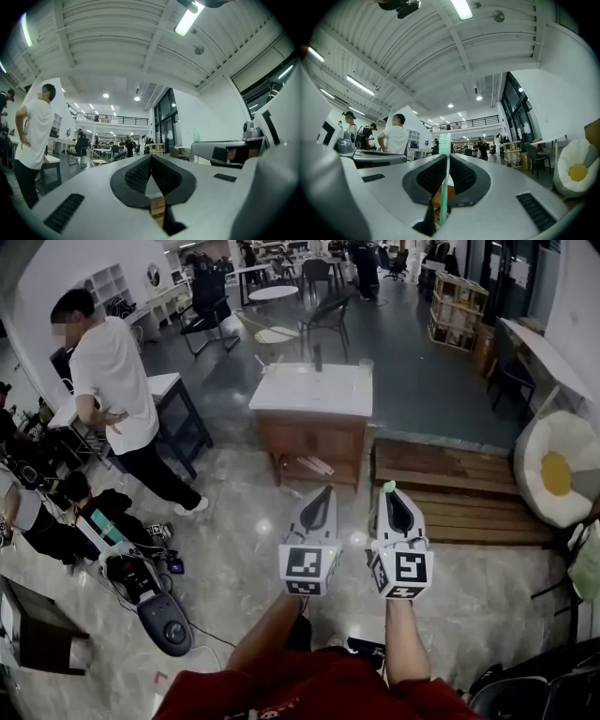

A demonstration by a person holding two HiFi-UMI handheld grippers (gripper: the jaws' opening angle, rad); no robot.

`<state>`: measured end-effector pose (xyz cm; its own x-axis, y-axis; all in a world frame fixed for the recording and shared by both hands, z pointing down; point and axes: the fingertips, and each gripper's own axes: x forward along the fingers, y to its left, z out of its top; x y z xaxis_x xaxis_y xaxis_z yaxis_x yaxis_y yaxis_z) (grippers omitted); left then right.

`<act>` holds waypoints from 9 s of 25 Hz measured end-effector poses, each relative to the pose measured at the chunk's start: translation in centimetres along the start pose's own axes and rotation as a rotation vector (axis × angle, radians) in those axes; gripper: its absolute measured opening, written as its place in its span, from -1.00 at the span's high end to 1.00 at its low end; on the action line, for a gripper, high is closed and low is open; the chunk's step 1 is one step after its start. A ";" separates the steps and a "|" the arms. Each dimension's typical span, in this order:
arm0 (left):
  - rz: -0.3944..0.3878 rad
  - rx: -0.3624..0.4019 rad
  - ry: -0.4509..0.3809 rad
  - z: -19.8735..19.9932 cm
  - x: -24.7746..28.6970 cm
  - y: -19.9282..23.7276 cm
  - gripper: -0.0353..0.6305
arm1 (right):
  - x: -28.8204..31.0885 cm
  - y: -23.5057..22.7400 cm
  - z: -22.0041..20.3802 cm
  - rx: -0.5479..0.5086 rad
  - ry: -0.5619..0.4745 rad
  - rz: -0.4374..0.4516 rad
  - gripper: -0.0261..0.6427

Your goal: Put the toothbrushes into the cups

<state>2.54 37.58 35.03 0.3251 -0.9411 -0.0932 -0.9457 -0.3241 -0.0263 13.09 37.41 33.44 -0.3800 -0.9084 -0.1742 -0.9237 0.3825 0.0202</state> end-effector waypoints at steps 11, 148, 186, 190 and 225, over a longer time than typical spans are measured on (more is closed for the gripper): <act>-0.031 -0.003 0.000 -1.2 5.6 4.6 0.81 | 6.8 0.2 -0.5 -0.034 0.007 -0.014 0.80; -0.120 -0.083 0.202 -19.4 90.3 29.2 0.81 | 84.8 -38.8 -27.0 0.116 0.174 -0.095 0.80; -0.132 -0.122 0.375 -29.3 94.6 27.3 0.81 | 86.0 -41.5 -39.9 0.223 0.368 -0.108 0.80; -0.134 -0.116 0.376 -29.5 94.5 27.4 0.81 | 85.9 -41.4 -40.5 0.210 0.399 -0.115 0.80; -0.154 -0.108 0.213 -20.3 88.2 29.1 0.81 | 82.5 -36.8 -29.1 0.075 0.240 -0.169 0.80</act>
<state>3.78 -56.84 46.24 0.4691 -0.8756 0.1149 -0.8829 -0.4621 0.0833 14.34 -56.48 46.98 -0.2298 -0.9708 0.0694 -0.9722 0.2256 -0.0632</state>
